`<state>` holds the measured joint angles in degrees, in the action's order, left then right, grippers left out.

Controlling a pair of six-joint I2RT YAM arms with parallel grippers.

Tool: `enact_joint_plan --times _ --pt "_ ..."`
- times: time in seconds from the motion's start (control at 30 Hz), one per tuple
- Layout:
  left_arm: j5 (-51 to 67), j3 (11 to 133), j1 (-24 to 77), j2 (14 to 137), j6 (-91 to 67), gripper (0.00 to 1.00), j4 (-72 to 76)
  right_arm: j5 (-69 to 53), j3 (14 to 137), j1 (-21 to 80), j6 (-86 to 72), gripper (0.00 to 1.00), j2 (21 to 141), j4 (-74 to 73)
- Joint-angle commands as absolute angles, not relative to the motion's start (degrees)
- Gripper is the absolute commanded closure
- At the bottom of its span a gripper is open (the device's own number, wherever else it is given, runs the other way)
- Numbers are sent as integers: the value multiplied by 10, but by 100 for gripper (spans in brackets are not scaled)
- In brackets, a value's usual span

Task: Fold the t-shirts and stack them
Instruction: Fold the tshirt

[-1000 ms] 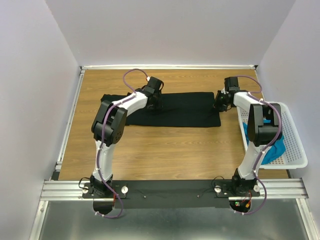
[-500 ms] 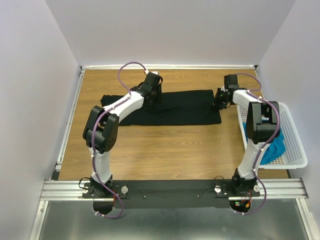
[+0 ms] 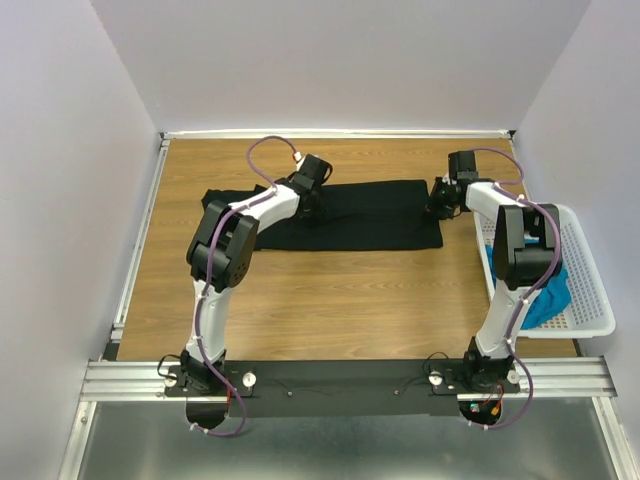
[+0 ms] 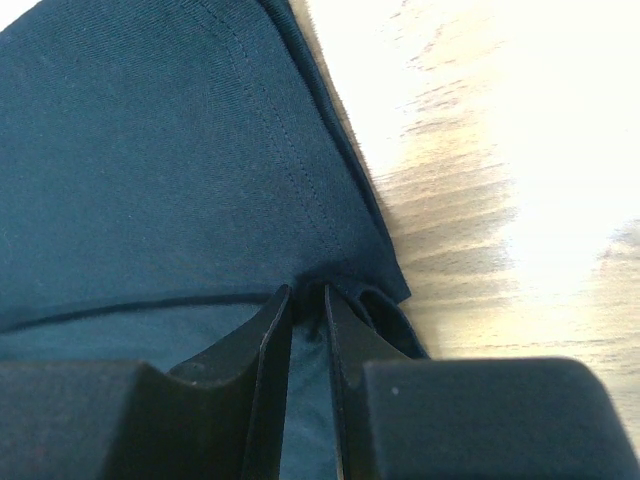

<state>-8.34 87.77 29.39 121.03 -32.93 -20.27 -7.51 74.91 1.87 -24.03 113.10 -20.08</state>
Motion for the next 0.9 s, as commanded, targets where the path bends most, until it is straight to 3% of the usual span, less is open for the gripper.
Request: enact_joint_plan --times 0.0,0.13,0.33,0.4,0.6,0.87 --pt "-121 902 273 1245 -348 76 -196 -28 726 14 -236 73 1127 -222" --pt "-110 905 273 1217 -345 72 -199 -39 726 14 -223 72 1104 -222" --pt "-99 871 272 1080 -348 42 -193 -47 722 35 -207 59 1038 -225" --pt "-108 855 272 1042 -349 38 -196 -49 719 45 -207 53 1024 -228" --pt "-184 743 239 912 -383 38 -220 -68 695 88 -224 51 989 -235" --pt "-175 569 56 874 -384 50 -197 -62 651 89 -235 52 984 -246"
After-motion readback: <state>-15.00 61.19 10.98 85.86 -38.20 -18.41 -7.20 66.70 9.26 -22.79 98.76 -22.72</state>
